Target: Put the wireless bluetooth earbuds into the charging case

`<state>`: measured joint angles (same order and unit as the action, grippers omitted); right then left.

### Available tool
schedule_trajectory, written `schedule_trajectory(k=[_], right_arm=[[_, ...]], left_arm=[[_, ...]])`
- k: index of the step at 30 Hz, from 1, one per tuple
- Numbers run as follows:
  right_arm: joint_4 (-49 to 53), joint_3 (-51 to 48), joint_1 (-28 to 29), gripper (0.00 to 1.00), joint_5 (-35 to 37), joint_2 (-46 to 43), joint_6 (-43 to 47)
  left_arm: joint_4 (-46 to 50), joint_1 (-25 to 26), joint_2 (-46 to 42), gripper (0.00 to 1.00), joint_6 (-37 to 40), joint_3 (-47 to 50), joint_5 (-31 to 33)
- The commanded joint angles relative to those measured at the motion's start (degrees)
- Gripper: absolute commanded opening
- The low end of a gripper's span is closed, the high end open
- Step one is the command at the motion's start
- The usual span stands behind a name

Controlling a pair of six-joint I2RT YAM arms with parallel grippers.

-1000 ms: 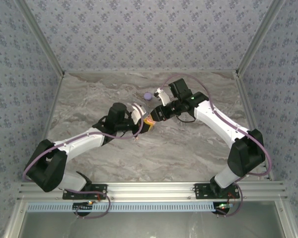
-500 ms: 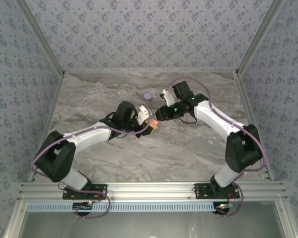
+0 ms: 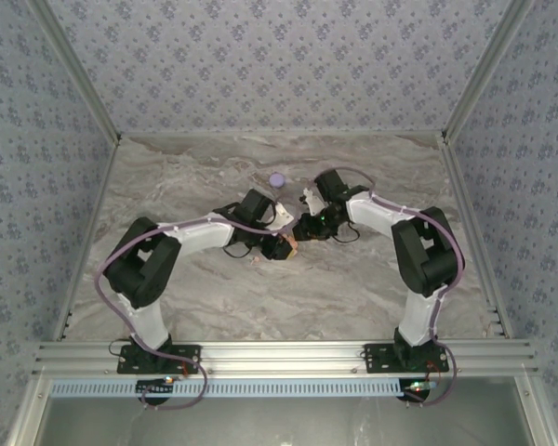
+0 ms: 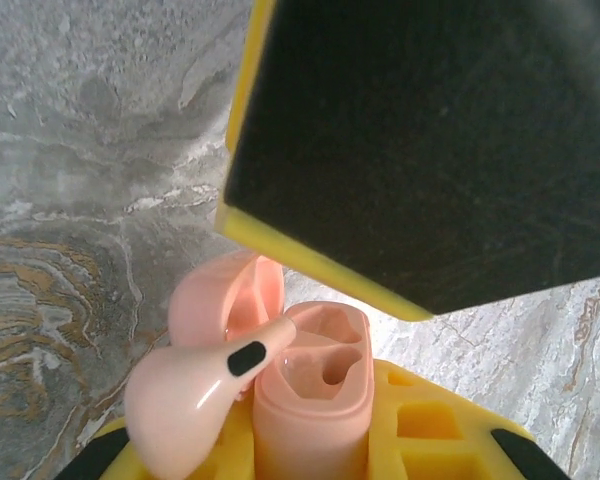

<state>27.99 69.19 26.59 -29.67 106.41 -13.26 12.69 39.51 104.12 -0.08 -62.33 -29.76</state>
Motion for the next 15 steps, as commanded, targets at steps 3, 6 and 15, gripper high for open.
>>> schedule_trajectory(k=[3, 6, 15], right_arm=[[0.84, -0.37, -0.44, 0.34, 2.23, 2.98, -1.31], [1.1, -0.37, -0.62, 0.36, 3.41, 3.41, -1.65], [1.94, -0.37, -1.14, 0.36, 4.52, 2.87, -1.69]], left_arm=[[8.04, 0.42, 3.22, 0.08, -1.28, -5.06, -3.21], [12.22, 0.4, 5.04, 0.09, -1.11, -7.54, -4.41], [20.84, 0.38, 7.26, 0.1, -1.12, -13.0, -4.25]])
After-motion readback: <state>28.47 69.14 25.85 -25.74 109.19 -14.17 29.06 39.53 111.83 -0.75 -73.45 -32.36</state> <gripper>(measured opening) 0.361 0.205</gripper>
